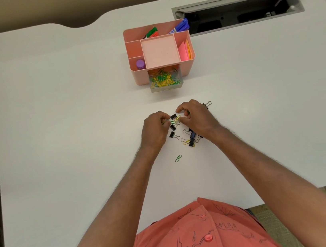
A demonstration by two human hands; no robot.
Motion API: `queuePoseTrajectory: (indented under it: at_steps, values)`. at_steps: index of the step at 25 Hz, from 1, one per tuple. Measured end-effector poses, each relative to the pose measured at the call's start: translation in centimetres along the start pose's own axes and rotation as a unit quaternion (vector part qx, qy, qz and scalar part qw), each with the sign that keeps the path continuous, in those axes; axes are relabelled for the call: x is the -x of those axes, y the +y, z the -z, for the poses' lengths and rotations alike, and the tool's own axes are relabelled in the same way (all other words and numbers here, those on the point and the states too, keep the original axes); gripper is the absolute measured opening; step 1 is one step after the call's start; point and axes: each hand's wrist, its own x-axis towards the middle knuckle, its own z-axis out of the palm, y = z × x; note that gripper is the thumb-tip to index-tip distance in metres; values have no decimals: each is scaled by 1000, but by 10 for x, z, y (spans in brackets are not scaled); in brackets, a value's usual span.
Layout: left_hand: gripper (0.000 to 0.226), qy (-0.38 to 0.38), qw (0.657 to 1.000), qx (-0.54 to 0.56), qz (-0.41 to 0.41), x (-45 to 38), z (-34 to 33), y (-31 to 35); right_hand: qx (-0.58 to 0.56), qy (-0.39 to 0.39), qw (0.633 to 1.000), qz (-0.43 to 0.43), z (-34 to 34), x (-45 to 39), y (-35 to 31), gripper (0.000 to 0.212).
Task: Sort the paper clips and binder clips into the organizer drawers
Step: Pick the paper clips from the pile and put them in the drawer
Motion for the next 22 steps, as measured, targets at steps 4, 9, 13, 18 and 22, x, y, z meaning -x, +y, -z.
queuePoseTrajectory:
  at_steps: [4, 9, 13, 18, 22]
  values:
    - [12, -5, 993, -105, -44, 3, -4, 5, 63, -6, 998, 24, -2, 0, -4, 4]
    - [15, -48, 977, -202, -45, -3, -2, 14, 150, -45, 987, -27, 9, -3, -13, 3]
    - [14, -78, 966, -240, -62, -6, 0, 17, 186, -64, 979, -54, 15, -1, -17, 12]
    - [11, -78, 967, -232, -70, -3, 1, 15, 137, -36, 989, -39, 17, 10, -17, 12]
    - [18, -64, 971, -217, -71, -1, 4, 14, -22, 15, 997, -67, 43, 9, -36, 10]
